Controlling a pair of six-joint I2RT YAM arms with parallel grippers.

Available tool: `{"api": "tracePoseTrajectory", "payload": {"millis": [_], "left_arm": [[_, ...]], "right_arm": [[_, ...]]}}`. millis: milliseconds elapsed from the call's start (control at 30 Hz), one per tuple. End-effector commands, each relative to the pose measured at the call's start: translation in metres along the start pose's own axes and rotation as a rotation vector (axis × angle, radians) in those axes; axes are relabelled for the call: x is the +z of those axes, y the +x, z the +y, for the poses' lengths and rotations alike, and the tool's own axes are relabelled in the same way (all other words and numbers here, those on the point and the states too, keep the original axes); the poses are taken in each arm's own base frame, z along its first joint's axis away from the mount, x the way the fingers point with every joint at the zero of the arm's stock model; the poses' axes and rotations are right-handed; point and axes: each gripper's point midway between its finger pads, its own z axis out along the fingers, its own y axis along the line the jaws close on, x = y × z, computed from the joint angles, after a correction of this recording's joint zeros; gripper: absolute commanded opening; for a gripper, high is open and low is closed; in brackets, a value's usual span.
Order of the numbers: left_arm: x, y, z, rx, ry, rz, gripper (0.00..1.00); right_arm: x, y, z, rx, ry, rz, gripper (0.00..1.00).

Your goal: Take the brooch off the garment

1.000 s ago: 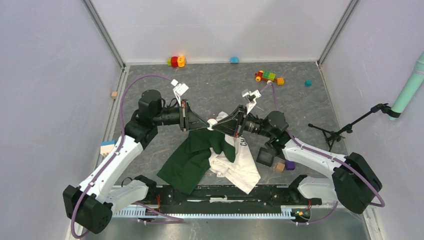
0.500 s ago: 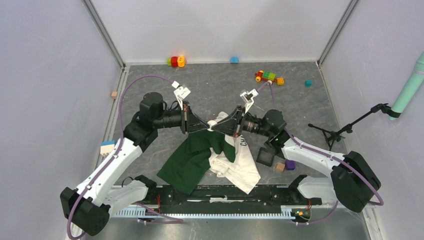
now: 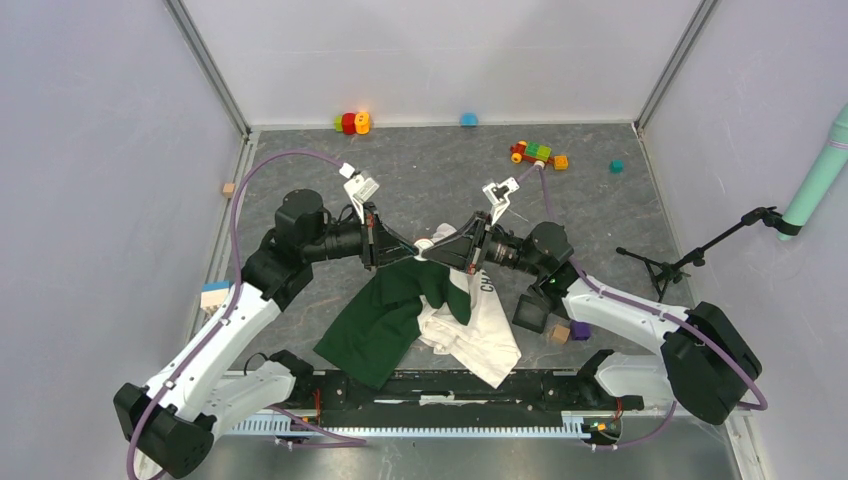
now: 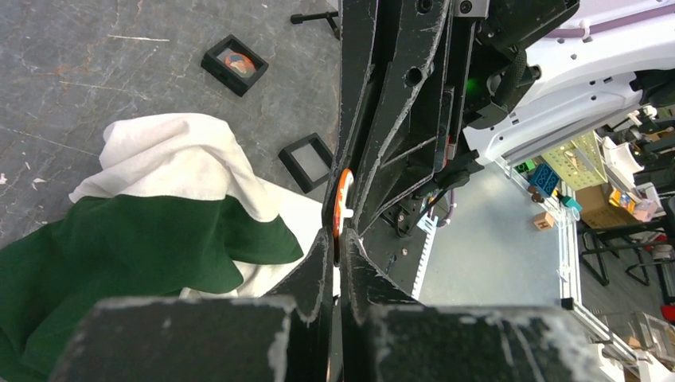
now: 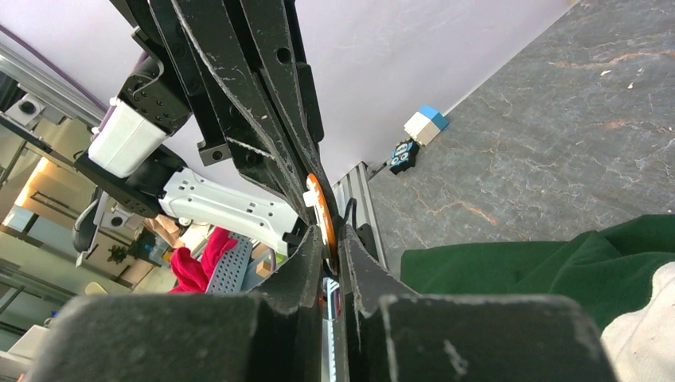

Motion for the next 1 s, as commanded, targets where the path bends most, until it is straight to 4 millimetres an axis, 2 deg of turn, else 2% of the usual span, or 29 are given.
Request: {"api": "tracePoseTrajectory", "payload": {"millis": [0, 967], "left_arm": [[0.001, 0.012, -0.032, 0.047, 0.141, 0.045, 0.02], [0.006, 0.014, -0.020, 0.007, 0.096, -0.014, 0.02]], "right_arm": [[0.006, -0.026, 0.002, -0.003, 0.015, -0.139, 0.12], [-0.006, -0.034, 0.001, 0.013, 0.047, -0.216, 0.20]]}}
